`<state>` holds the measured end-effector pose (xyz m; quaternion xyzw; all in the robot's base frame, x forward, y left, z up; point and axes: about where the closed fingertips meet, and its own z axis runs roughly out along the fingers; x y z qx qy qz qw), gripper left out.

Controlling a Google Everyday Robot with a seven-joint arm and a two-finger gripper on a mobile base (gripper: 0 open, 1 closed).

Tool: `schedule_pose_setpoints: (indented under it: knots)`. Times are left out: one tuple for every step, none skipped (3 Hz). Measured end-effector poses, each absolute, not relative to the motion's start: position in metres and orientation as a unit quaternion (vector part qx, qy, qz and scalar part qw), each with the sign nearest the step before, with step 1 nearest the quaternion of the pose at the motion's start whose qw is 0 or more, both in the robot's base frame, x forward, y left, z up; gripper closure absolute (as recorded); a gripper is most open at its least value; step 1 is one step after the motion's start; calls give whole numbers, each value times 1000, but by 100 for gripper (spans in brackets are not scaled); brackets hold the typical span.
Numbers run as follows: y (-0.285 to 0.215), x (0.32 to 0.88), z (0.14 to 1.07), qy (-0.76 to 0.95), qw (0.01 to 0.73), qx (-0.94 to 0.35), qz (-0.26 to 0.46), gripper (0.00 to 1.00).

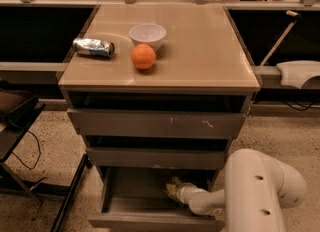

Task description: Place green jalapeno chip bag into bottom drawer

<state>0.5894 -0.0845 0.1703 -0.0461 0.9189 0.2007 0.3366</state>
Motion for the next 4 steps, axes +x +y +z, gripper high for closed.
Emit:
schedule_pose_setpoints:
  knots:
    - [-87, 590, 166, 920, 332, -47, 204, 100]
    - [-85, 588, 165, 920, 329, -56, 205, 81]
    - [-85, 588, 165, 920, 329, -56, 206, 58]
    - [-85, 588, 165, 920, 329, -56, 206, 35]
